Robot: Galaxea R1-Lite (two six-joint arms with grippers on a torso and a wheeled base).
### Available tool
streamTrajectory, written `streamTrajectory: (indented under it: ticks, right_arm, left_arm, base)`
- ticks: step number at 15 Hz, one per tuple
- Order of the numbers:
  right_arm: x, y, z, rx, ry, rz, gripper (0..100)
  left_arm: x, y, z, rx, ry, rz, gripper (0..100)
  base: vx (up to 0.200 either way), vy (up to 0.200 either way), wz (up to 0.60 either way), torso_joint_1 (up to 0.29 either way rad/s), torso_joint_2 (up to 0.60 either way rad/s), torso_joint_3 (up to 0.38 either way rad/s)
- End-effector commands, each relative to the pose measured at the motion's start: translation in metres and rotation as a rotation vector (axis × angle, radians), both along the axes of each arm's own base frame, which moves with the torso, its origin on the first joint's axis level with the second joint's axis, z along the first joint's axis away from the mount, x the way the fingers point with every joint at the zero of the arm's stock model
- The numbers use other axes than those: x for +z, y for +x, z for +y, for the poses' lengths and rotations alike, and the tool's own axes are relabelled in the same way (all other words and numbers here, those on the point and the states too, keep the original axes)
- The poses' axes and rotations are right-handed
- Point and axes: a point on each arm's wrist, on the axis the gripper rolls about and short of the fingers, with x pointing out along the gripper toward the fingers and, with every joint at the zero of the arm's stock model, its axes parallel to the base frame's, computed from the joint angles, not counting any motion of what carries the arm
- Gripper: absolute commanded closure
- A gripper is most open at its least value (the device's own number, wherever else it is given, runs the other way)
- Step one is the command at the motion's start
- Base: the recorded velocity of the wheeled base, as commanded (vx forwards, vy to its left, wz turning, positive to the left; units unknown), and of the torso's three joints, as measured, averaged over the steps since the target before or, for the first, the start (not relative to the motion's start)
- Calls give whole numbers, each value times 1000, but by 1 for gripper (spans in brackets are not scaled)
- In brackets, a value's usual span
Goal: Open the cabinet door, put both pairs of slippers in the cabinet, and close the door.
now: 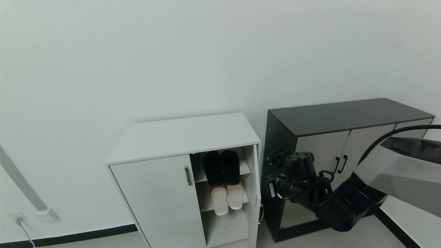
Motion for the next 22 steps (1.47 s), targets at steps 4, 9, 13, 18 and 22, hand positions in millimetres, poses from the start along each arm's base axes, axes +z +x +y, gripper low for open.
streamTrajectory:
  ticks: [4, 9, 13, 18, 22]
  right_arm:
    - [-5, -13, 27, 77, 17, 0, 100]
    - [10, -30, 43, 162, 109, -37, 100]
    - [9, -36, 40, 199, 130, -62, 100]
    - [2, -39, 39, 211, 95, -55, 100]
    - [-1, -44, 39, 219, 85, -44, 100]
  left_arm:
    - [0, 0, 0, 0, 0, 2, 100]
    - [0, 0, 0, -1, 0, 2, 100]
    - [0, 0, 0, -1, 0, 2, 100]
    - [0, 0, 0, -1, 0, 2, 100]
    - [0, 0, 0, 0, 0, 2, 100]
  base:
    - [0, 0, 0, 0, 0, 0]
    - [0, 0, 0, 0, 0, 0]
    - [0, 0, 0, 0, 0, 0]
    - [0, 0, 120, 0, 0, 0]
    - [0, 0, 600, 5, 2, 2]
